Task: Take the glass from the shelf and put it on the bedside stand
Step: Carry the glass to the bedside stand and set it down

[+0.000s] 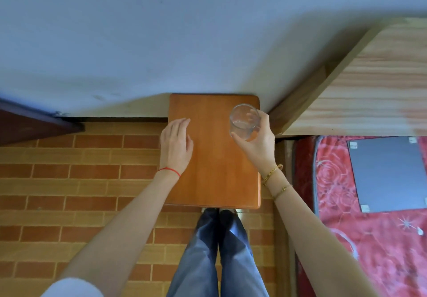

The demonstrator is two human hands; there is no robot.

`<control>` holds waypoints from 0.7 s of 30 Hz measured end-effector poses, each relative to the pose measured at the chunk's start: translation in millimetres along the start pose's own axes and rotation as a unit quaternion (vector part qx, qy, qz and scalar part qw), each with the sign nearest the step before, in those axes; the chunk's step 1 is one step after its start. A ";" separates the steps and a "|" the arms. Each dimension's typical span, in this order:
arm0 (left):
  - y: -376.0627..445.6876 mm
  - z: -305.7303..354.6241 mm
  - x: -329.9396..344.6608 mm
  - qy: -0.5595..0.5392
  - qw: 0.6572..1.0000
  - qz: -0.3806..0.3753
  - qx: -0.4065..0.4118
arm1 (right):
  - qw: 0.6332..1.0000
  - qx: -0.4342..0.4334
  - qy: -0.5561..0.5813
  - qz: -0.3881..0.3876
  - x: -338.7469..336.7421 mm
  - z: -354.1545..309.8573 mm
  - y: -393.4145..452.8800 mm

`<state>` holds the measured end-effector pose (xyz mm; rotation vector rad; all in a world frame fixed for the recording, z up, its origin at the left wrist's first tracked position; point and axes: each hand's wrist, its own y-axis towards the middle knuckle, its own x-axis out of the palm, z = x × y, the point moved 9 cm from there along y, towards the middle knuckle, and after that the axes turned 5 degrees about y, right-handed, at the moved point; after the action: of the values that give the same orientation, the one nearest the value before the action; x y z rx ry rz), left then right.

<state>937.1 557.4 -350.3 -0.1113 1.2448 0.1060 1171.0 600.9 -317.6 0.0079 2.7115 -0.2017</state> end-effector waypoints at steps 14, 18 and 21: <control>5.2 -61.3 196.0 0.090 0.989 -0.097 -0.065 | 1.000 -0.011 0.006 -0.006 92.1 127.9 76.0; -3.5 -67.2 219.2 0.094 0.988 -0.092 -0.075 | 1.000 -0.022 0.005 -0.008 112.0 139.3 90.6; -5.5 -69.5 224.3 0.097 0.989 -0.076 -0.080 | 1.000 -0.025 0.002 -0.008 122.2 145.2 99.3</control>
<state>943.7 546.5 -584.8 -0.3622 1.4158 0.0640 1122.4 675.4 -512.4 -0.0273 2.7202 -0.1392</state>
